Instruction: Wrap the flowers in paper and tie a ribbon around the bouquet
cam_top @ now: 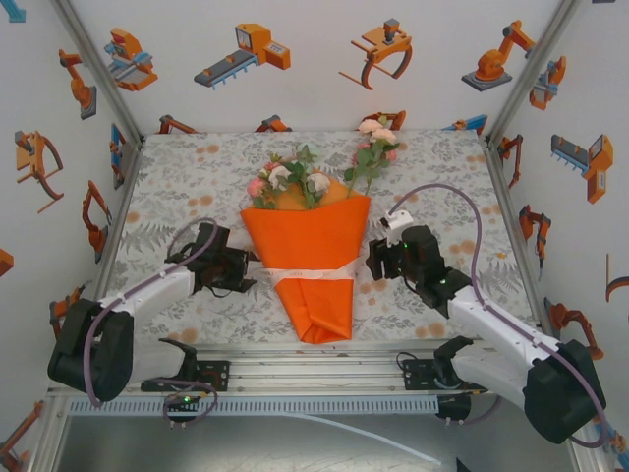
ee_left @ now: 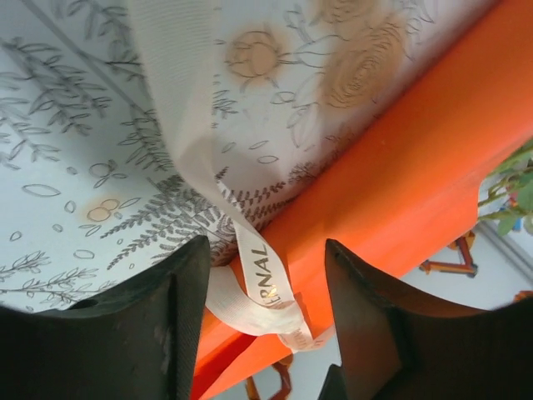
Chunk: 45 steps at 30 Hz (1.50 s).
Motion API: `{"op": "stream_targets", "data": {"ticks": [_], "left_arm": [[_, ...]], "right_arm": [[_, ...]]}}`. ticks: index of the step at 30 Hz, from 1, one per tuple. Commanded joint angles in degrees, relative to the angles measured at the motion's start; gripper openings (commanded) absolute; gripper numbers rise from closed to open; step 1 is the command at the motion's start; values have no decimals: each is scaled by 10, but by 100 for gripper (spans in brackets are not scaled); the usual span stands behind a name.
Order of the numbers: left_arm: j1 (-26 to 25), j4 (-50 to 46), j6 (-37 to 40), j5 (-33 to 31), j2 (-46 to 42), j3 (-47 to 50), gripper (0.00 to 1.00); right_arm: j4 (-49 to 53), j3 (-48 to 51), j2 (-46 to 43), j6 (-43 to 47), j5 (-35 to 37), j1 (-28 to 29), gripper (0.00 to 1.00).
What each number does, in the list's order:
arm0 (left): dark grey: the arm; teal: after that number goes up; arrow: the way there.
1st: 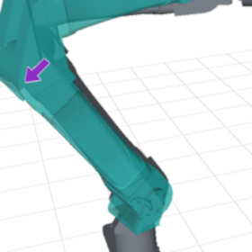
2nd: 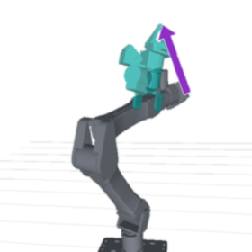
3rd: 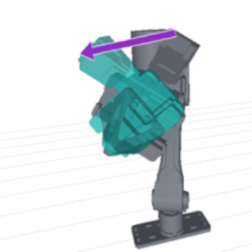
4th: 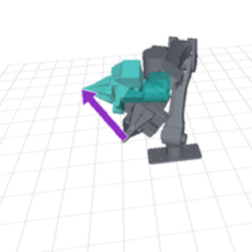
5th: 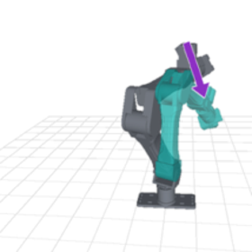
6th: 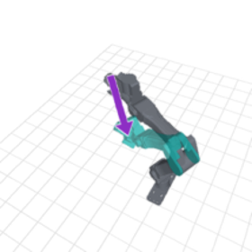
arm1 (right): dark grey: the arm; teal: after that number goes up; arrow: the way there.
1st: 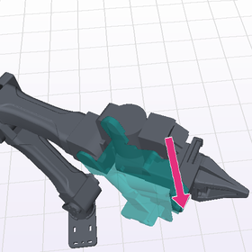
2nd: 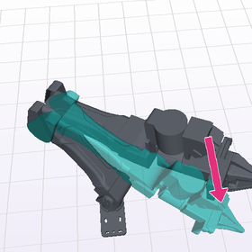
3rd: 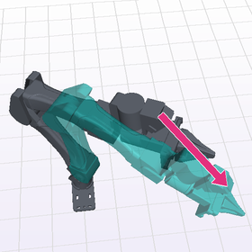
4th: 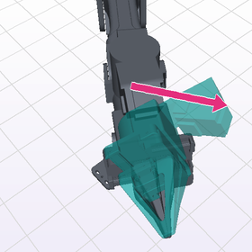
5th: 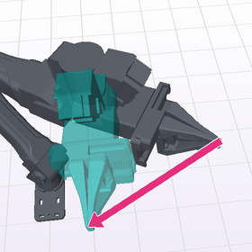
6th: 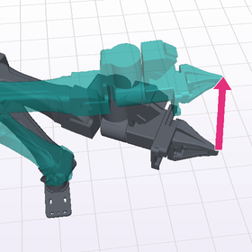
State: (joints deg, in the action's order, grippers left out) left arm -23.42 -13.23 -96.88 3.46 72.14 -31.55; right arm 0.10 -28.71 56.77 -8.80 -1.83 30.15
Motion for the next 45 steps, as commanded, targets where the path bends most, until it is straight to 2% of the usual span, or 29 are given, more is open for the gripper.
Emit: {"op": "stream_targets", "data": {"ticks": [1, 6, 9, 11, 13, 14, 16, 18, 22, 26, 29, 31, 35, 45], "left_arm": [[4, -8, -49, -1, 5, 13, 48], [8, 2, -47, 5, 25, 17, 49], [9, 40, -45, 31, 55, 16, 51], [11, 63, -49, 41, 69, 19, 42], [11, 61, -48, 41, 69, 20, 25], [14, 54, -42, 38, 63, 20, 16], [19, 18, -22, 26, 48, 11, 7], [28, -21, 3, 16, 33, -4, 0], [43, -47, 43, 23, 31, -24, 0], [43, -31, 49, 44, 51, -27, 0], [44, -25, 54, 52, 60, -28, 0], [44, -24, 55, 55, 64, -27, 0], [44, -18, 53, 60, 67, -24, 0], [44, -25, 52, 55, 62, -25, 0]], "right_arm": [[30, -28, -2, -27, 22, -4, 58], [36, -37, 14, -29, 14, -12, 61], [50, -56, 50, -48, -54, -47, 64], [65, -79, 77, -61, -107, -71, 64], [81, -95, 96, -43, -127, -80, 65], [84, -97, 100, -16, -142, -85, 66], [75, -93, 99, 40, -156, -94, 68], [85, -102, 95, 147, -187, -97, 70], [119, -110, 117, 436, -216, -99, 73], [237, -190, 209, 545, -257, -104, 73], [291, -225, 264, 583, -302, -101, 73], [279, -227, 288, 590, -312, -94, 74], [218, -219, 328, 601, -260, -72, 73], [174, -228, 384, 631, -181, -34, 62]]}}
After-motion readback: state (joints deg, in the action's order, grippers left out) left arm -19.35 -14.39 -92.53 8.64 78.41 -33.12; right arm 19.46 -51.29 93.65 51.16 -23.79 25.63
